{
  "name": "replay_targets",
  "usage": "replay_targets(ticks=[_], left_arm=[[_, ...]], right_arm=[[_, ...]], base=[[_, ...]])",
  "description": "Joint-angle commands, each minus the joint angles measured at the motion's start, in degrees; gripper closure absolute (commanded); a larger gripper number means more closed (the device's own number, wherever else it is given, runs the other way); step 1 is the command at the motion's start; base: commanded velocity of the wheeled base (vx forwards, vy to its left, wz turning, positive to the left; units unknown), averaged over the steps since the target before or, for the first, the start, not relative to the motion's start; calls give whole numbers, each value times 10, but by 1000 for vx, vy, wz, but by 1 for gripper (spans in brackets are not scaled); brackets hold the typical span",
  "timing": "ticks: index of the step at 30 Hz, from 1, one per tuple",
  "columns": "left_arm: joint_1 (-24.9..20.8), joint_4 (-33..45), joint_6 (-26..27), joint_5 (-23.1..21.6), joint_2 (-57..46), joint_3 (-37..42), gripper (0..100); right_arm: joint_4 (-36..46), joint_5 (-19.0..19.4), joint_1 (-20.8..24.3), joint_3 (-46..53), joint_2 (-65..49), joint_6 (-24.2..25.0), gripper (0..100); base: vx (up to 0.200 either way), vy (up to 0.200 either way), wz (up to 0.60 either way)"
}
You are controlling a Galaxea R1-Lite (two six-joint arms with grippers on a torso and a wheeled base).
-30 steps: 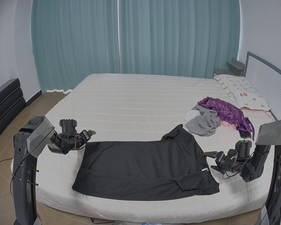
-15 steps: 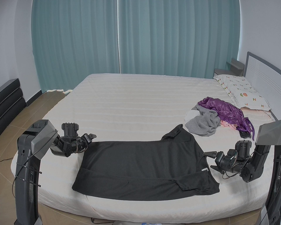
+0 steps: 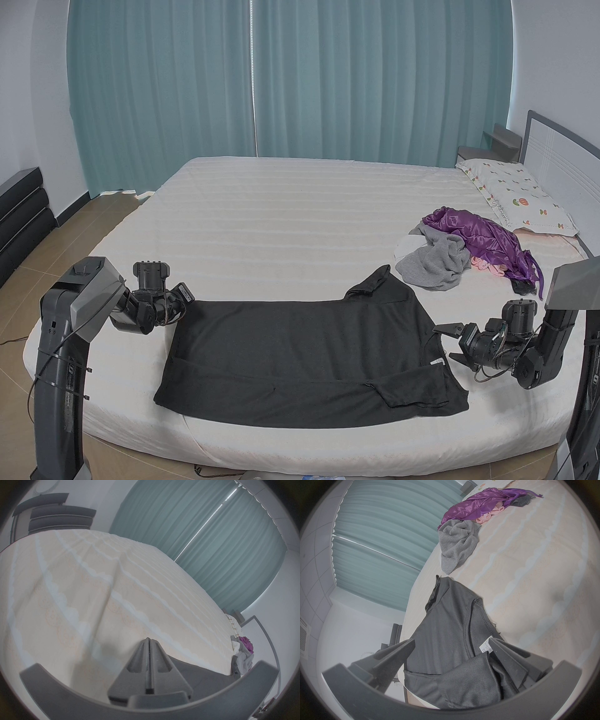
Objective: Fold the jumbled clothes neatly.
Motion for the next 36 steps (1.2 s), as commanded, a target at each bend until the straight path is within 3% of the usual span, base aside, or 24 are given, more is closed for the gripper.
replay_targets(ticks=[1,28,36], left_arm=[[1,0,-1,6,10,-13,100],[5,-3,-4,19,9,-16,100],[5,-13,-28,21,6,-14,100]], right_arm=[[0,0,0,1,1,0,0],[0,-1,2,1,2,-1,0],[0,-1,2,1,2,-1,0]], base=[[0,0,0],[0,0,0],[0,0,0]])
